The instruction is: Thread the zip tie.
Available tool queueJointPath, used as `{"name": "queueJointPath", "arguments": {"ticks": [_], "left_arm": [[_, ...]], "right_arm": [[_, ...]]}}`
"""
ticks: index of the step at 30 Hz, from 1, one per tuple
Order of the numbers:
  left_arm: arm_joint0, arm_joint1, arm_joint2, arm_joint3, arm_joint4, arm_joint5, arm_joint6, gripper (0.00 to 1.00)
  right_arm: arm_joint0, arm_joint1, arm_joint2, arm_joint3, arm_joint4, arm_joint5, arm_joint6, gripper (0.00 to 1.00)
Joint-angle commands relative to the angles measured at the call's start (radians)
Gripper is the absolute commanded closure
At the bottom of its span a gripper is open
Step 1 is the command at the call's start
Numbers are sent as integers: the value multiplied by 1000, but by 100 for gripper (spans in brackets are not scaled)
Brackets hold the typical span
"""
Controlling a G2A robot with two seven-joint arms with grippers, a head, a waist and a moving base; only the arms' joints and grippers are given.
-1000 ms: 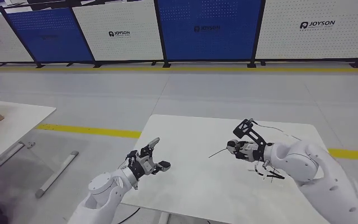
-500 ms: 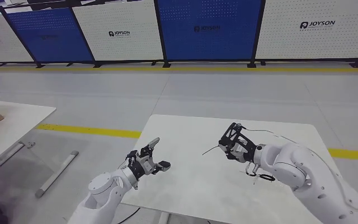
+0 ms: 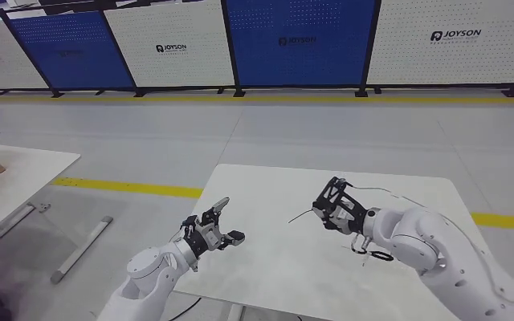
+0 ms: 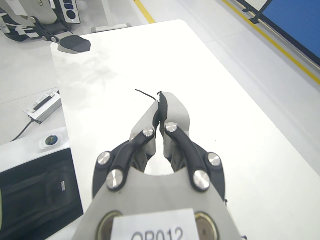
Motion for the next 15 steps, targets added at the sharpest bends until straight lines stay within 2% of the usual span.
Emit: {"name": "queueJointPath", "arguments": {"ticks": [1,4,8,9,12,15], "left_arm": [[0,0,0,0,0,0,0,0],[0,0,0,0,0,0,0,0],[0,0,0,0,0,0,0,0],[0,0,0,0,0,0,0,0],[0,0,0,0,0,0,0,0],[0,0,0,0,0,0,0,0]], "right_arm": [[11,2,-6,-14,-30,0,-16,100],[38,14,-41,-11,-116,0,-63,100],[93,38,-156,-31,-251,0,-133,100],[119,47,-191,-14,-273,0,-184,100],[188,69,-298,40,-297,0,-324,100],[247,83,-385,61,-276,0,-429,100]]}}
